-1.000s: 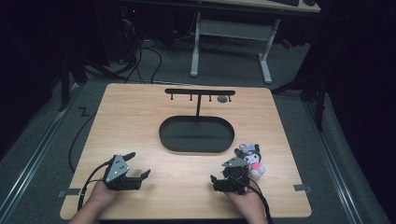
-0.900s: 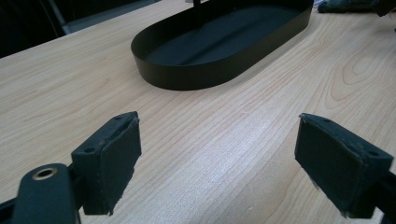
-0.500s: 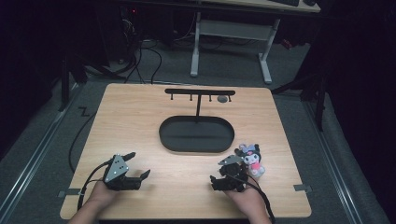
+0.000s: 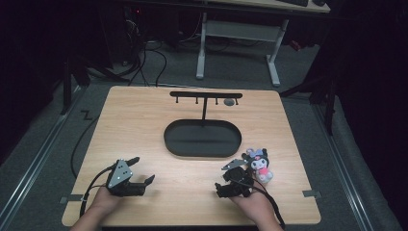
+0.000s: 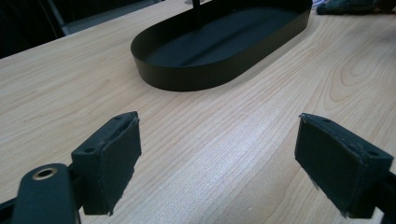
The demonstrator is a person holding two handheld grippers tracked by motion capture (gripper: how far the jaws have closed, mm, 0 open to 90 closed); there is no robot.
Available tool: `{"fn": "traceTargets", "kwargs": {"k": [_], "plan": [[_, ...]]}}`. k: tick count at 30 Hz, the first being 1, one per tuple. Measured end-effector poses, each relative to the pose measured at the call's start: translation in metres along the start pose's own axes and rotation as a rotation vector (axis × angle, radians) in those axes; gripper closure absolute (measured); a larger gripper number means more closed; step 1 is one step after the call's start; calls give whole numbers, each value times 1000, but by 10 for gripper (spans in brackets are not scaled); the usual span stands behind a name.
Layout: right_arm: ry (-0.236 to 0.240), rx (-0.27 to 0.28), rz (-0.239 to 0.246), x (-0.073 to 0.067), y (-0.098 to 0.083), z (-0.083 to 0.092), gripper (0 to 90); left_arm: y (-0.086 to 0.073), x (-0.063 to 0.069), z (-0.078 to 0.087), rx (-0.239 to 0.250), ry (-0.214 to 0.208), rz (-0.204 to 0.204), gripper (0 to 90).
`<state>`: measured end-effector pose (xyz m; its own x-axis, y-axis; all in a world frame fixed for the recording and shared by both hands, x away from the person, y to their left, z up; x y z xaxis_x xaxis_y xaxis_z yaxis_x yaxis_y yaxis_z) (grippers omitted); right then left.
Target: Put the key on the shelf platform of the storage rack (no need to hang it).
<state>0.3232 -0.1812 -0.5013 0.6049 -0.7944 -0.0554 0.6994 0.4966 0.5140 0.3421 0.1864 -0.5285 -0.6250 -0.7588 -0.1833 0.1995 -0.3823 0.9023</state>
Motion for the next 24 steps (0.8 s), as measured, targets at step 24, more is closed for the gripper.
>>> {"fn": "traceTargets", "kwargs": {"k": [24], "plan": [[40, -141, -23, 6, 10, 10, 167, 0, 0, 0, -2, 0, -2, 154]]}}
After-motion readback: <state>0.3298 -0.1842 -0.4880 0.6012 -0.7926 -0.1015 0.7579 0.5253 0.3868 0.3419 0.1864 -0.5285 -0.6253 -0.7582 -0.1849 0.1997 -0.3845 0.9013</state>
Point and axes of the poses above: each handheld gripper's, and its own axes: z roughly backward along the jaws, y roughly out of its top, x roughly to its right, the point moved 1 cm from there along -z, roughly forward along the jaws, and after that the axes turned 10 degrees about y, right-handed, at the moved point
